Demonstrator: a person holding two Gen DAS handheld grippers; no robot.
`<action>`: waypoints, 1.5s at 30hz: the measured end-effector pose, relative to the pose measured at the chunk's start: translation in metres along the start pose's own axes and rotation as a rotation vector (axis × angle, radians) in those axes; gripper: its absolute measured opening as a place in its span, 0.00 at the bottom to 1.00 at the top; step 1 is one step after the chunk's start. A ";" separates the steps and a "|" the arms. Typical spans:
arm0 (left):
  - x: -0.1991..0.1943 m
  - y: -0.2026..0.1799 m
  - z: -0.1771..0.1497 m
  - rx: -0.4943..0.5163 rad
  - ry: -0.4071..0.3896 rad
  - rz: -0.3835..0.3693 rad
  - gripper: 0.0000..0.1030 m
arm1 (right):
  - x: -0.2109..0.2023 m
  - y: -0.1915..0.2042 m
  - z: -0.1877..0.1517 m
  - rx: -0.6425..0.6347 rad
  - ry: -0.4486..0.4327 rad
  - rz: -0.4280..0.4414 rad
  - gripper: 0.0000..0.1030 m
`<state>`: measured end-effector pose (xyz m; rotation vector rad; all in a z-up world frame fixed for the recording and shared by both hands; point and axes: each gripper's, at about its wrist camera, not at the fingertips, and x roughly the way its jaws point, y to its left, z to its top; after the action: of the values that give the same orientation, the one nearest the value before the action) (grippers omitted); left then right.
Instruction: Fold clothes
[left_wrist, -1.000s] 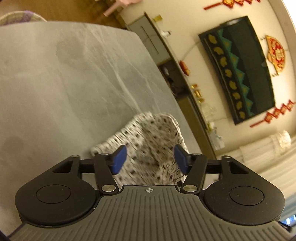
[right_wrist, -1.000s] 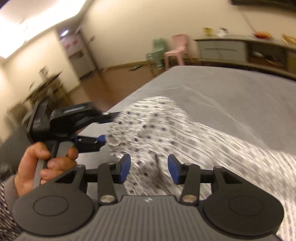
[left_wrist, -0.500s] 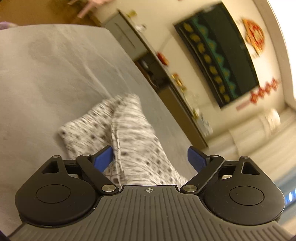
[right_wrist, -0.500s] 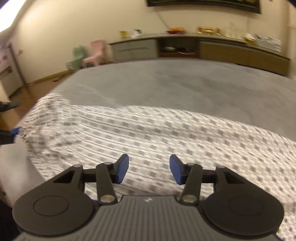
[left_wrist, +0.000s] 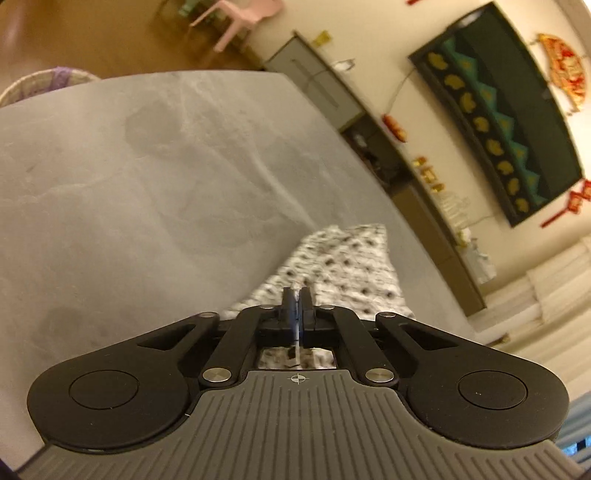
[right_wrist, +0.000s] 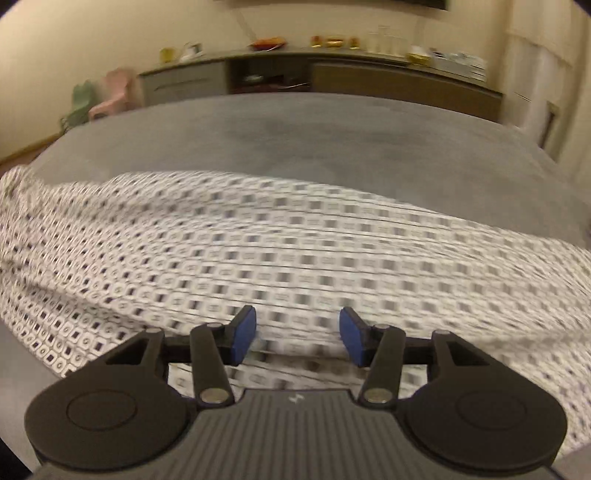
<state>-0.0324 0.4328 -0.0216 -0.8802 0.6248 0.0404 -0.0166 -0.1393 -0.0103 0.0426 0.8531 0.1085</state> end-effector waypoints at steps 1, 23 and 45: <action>-0.003 -0.002 -0.005 0.013 -0.001 -0.003 0.24 | -0.007 -0.008 -0.002 0.025 -0.009 0.004 0.49; -0.022 0.021 -0.012 -0.104 -0.012 -0.036 0.00 | -0.032 0.018 -0.051 -0.467 -0.003 0.036 0.62; -0.041 0.000 -0.015 -0.037 -0.050 -0.172 0.00 | -0.046 0.053 -0.057 -0.735 0.017 0.002 0.00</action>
<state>-0.0740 0.4307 -0.0074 -0.9636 0.5016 -0.0811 -0.0940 -0.0920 -0.0092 -0.6465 0.7886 0.4186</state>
